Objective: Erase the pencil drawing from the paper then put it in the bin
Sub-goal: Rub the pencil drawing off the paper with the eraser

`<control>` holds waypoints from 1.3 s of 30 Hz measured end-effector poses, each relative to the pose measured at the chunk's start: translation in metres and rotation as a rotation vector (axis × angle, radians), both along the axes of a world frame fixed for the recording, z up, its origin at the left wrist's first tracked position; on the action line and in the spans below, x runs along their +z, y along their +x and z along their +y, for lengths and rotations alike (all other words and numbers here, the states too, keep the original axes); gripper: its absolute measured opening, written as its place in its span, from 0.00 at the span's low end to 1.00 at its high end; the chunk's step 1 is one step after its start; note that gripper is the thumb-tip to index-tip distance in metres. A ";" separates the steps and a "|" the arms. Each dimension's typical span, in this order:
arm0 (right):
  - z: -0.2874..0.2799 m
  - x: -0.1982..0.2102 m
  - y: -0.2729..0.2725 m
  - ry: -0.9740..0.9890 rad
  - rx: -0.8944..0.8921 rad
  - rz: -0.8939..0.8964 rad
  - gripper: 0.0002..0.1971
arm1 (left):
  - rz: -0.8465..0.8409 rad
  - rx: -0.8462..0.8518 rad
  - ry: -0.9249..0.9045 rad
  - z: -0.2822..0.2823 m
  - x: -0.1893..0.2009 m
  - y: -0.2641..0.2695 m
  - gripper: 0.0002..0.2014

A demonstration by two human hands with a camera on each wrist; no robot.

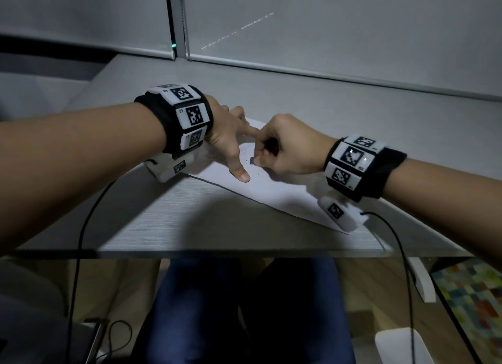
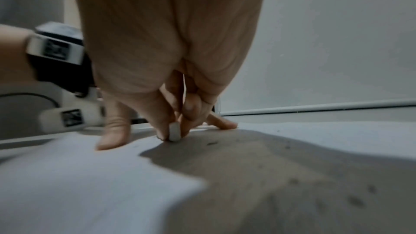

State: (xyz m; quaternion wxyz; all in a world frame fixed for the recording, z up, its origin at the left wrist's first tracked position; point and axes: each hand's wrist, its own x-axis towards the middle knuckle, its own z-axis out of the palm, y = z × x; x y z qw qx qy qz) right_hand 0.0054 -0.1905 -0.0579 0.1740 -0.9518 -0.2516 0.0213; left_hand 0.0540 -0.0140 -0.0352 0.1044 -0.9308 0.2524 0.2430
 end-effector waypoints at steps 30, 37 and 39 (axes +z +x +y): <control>-0.053 0.015 0.016 -0.012 -0.174 0.027 0.08 | -0.089 -0.058 -0.148 -0.011 0.000 -0.008 0.60; -0.021 0.001 0.027 -0.024 0.007 0.034 0.05 | -0.096 -0.062 -0.175 -0.009 -0.008 -0.005 0.65; -0.019 0.000 0.034 -0.030 -0.028 0.008 0.05 | -0.084 -0.054 -0.165 -0.007 -0.009 -0.006 0.63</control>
